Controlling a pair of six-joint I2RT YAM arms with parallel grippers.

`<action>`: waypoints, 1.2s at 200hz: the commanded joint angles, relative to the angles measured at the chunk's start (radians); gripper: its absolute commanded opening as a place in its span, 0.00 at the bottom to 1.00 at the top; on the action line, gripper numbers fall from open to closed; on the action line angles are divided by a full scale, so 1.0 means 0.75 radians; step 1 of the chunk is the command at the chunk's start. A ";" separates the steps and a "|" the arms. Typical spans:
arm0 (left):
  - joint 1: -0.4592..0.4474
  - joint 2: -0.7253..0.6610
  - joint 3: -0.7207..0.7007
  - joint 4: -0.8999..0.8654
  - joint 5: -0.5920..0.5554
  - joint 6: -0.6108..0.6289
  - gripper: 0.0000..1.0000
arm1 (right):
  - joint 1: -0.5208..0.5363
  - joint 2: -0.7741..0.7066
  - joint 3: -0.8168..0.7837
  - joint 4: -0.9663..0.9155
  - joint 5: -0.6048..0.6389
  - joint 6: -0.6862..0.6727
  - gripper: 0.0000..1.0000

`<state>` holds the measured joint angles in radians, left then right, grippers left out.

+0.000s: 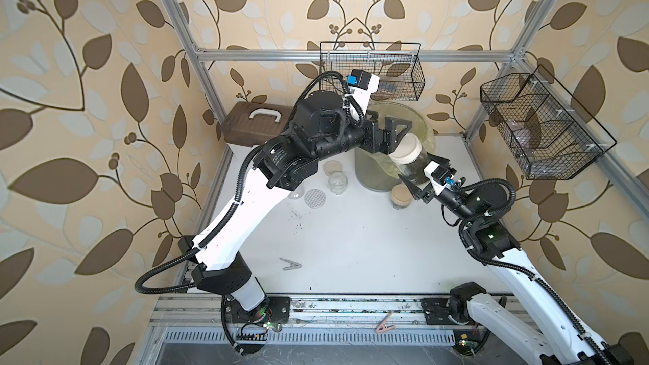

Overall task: Empty moldy tea leaves from jars
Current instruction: Unscrew the lid from the jar.

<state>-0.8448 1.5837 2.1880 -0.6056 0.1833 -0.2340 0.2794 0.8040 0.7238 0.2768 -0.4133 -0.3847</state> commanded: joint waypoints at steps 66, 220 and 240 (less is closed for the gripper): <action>-0.023 -0.007 -0.089 -0.114 0.340 0.379 0.99 | -0.011 -0.067 0.116 -0.009 -0.223 0.025 0.36; -0.019 0.011 -0.175 0.040 0.332 0.157 0.69 | 0.049 -0.060 0.122 -0.070 -0.112 -0.045 0.36; -0.015 0.016 -0.175 0.083 0.267 -0.006 0.67 | 0.086 -0.058 0.119 -0.093 0.023 -0.128 0.36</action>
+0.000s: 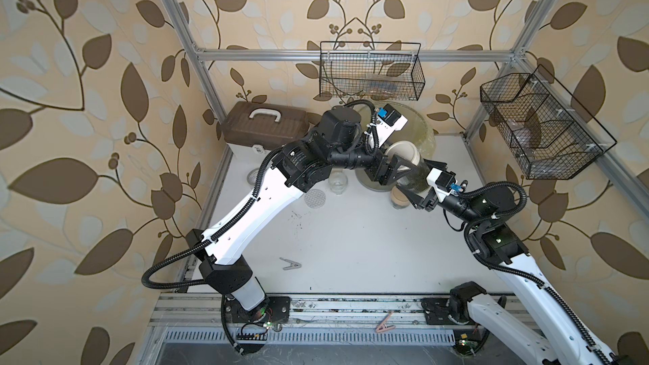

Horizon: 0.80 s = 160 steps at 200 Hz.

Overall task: Empty moldy tea leaves from jars
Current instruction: Unscrew the lid from the jar.

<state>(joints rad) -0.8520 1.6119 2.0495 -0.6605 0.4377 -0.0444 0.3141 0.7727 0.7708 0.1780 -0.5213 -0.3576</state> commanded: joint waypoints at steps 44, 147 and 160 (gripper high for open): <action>0.001 0.060 0.124 0.107 -0.283 -0.641 0.59 | 0.070 0.029 0.040 0.116 0.406 -0.295 0.35; 0.005 0.179 0.272 -0.062 -0.626 -1.214 0.63 | 0.105 0.137 0.043 0.241 0.608 -0.428 0.34; 0.004 0.176 0.270 -0.046 -0.626 -1.203 0.68 | 0.105 0.133 0.039 0.235 0.592 -0.410 0.34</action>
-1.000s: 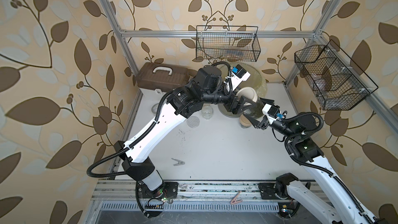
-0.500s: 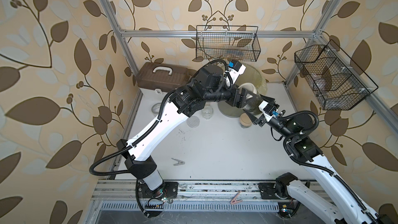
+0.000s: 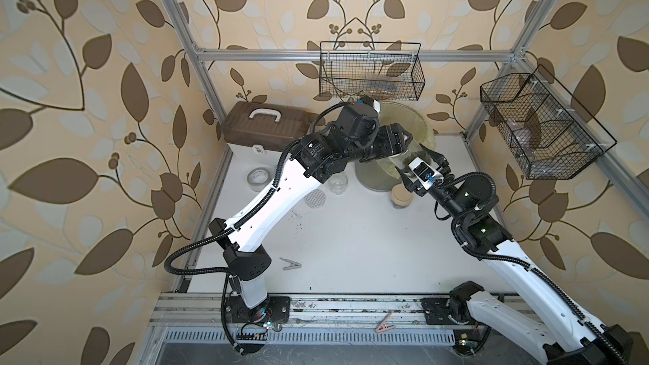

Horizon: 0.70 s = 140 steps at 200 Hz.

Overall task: Empty moldy tea leaves from jars
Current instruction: Unscrew the lid from the jar.

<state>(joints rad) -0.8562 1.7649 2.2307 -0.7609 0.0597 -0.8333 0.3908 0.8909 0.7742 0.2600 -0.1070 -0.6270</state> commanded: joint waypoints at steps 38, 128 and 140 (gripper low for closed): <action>0.007 -0.059 -0.015 0.204 -0.109 -0.027 0.91 | 0.002 -0.049 0.031 0.106 0.010 -0.021 0.34; 0.003 -0.169 0.000 0.265 -0.044 0.529 0.99 | -0.100 -0.102 0.019 0.128 -0.140 0.179 0.35; 0.004 -0.198 -0.012 0.243 0.003 0.664 0.99 | -0.129 -0.121 0.010 0.130 -0.193 0.215 0.35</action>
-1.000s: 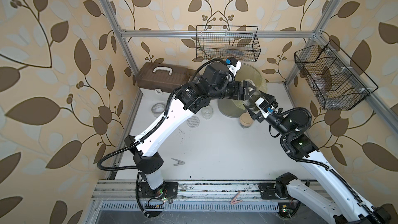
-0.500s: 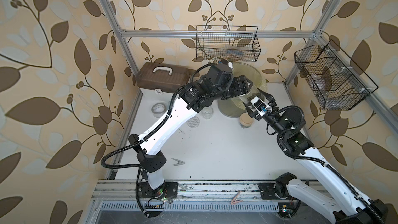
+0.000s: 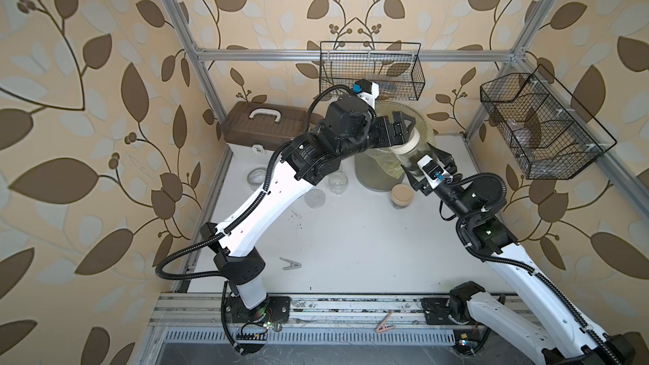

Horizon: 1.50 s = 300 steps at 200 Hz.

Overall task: Empty moldy tea leaves from jars
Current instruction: Unscrew the lid from the jar.

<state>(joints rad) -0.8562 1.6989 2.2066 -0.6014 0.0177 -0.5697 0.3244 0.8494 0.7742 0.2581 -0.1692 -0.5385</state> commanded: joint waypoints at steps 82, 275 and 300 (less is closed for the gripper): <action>0.002 -0.209 -0.163 -0.065 0.539 0.833 0.96 | -0.087 -0.142 0.010 0.053 -0.394 0.169 0.35; 0.003 -0.139 -0.188 -0.010 0.540 0.684 0.78 | -0.086 -0.128 0.038 0.008 -0.539 0.153 0.35; 0.002 -0.118 -0.154 -0.060 0.506 0.668 0.78 | -0.085 -0.129 0.038 0.003 -0.517 0.146 0.35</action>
<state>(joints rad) -0.8566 1.5974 2.0560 -0.6300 0.4183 -0.0448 0.2615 0.7624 0.7654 0.2054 -0.5713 -0.4156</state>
